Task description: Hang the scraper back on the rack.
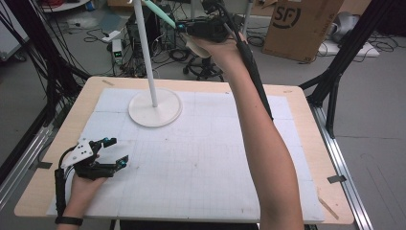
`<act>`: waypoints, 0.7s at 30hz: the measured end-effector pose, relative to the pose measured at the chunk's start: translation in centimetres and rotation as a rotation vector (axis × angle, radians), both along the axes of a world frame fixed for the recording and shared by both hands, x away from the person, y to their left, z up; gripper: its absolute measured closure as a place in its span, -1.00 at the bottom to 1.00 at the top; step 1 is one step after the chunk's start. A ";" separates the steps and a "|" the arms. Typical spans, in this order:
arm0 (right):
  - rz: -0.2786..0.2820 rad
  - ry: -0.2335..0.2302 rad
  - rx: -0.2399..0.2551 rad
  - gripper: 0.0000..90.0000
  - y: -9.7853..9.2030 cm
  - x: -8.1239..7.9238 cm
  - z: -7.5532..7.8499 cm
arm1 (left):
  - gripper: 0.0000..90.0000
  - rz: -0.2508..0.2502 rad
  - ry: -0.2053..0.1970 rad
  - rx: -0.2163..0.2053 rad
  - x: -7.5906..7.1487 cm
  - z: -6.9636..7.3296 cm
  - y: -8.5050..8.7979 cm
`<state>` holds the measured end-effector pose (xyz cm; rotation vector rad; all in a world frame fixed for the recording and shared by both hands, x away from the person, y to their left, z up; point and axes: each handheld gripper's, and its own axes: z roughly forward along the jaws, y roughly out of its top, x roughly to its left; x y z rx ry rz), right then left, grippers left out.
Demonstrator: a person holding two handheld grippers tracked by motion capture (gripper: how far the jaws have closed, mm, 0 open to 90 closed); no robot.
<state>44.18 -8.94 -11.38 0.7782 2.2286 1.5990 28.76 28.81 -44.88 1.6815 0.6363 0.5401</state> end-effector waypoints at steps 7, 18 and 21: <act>-0.010 0.000 -0.017 0.81 0.2 0.2 -0.2 | -0.61 0.000 0.000 0.000 0.0 0.0 0.0; -0.029 0.017 -0.038 0.80 1.2 1.1 -1.3 | -0.61 -0.002 0.000 0.002 0.0 0.0 0.0; -0.035 0.007 -0.062 0.55 1.6 1.2 -1.8 | -0.61 -0.007 0.000 0.002 0.0 0.0 0.0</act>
